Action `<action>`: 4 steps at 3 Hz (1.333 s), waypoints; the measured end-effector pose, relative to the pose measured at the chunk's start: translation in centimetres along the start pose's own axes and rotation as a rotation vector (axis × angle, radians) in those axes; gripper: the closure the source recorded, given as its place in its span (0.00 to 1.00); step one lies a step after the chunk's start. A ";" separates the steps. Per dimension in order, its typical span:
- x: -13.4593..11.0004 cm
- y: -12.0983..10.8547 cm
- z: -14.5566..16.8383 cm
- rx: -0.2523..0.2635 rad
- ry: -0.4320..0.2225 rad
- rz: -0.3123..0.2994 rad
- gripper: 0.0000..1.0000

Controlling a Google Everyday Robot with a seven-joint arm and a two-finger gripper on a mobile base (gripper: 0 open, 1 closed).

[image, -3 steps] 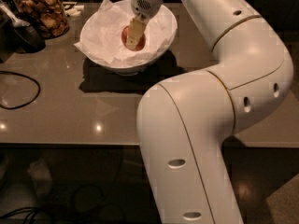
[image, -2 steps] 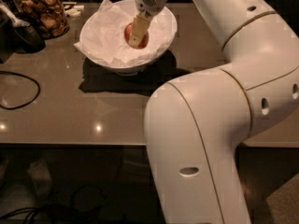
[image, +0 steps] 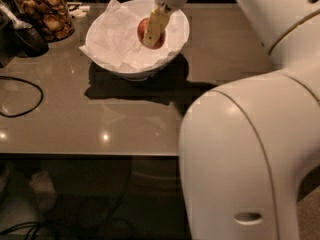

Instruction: Pick apple from white bowl

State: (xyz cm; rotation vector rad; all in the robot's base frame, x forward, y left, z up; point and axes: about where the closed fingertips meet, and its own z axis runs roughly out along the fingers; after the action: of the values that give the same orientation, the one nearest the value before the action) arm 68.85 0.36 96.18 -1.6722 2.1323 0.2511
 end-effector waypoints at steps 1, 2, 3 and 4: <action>0.4 1.5 -2.2 0.004 -0.023 0.007 1.00; -0.4 3.7 -4.4 0.013 -0.055 -0.033 1.00; -1.3 5.6 -5.9 0.022 -0.079 -0.070 1.00; -2.9 7.2 -6.6 0.021 -0.102 -0.114 1.00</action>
Offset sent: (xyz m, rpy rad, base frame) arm -0.0884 -0.0038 0.0643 0.0655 -0.0776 0.0732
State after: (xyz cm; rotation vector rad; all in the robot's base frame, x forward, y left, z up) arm 61.16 2.27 102.55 -1.7244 1.9520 0.2721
